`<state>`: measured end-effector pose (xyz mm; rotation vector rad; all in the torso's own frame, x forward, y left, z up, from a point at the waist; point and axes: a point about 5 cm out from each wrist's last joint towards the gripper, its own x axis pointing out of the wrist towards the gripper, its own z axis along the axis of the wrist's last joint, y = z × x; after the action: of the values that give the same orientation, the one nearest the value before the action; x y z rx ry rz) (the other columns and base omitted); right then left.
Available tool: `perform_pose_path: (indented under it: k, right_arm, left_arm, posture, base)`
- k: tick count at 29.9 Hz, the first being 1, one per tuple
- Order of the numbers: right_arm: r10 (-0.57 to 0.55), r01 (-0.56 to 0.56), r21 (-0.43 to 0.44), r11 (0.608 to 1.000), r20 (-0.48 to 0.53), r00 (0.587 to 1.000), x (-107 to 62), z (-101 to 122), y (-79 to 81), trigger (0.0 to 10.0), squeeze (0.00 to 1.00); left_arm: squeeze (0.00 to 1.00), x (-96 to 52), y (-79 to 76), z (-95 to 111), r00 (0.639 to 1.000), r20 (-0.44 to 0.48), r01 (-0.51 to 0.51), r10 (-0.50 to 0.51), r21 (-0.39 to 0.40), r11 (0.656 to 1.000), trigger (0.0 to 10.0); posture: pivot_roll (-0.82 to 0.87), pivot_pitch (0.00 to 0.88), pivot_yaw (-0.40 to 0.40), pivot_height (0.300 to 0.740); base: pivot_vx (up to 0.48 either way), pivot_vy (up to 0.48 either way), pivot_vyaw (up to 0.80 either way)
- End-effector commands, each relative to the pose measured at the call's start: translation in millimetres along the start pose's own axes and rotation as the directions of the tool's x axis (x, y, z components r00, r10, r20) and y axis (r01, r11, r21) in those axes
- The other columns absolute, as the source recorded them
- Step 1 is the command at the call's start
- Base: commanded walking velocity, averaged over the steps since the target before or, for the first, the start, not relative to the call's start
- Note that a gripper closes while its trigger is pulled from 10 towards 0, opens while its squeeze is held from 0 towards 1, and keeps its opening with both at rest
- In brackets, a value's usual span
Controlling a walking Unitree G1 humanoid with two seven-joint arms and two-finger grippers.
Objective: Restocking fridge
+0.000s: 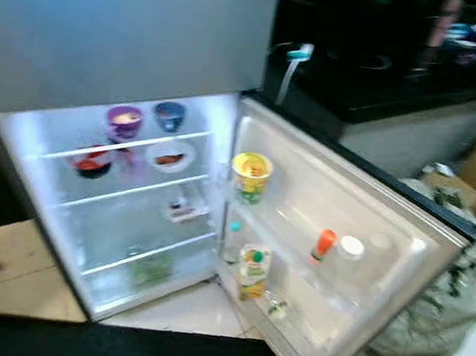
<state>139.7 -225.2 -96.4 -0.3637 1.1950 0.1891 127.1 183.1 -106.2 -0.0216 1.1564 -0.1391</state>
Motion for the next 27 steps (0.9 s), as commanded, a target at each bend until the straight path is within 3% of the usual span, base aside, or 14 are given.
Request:
perform_pose_path:
  k: [1,11,27]
  right_arm:
    - [0.003,-0.003,0.006,1.000,-0.006,1.000,0.0,-0.7,0.1,10.0,0.00]
    - [0.007,-0.007,0.004,1.000,-0.012,1.000,0.1,-1.4,0.9,10.0,0.00]
    - [0.003,-0.003,0.010,1.000,-0.011,1.000,-0.2,-4.3,1.1,10.0,0.00]
  left_arm:
    - [0.00,-2.8,8.1,-5.8,1.000,-0.013,-0.007,0.007,-0.004,1.000,10.0]
    - [0.00,1.3,-7.2,-3.0,1.000,-0.013,0.013,-0.013,-0.001,1.000,10.0]
    - [0.00,0.5,-5.4,-5.6,1.000,-0.020,0.020,-0.020,0.004,1.000,10.0]
  posture:
    - [-0.04,0.000,0.004,0.740]
    - [-0.04,0.000,0.004,0.740]
    - [-0.04,0.000,0.004,0.740]
  base:
    - [0.000,0.000,-0.70]
    - [0.000,0.000,-0.70]
    - [0.000,0.000,-0.68]
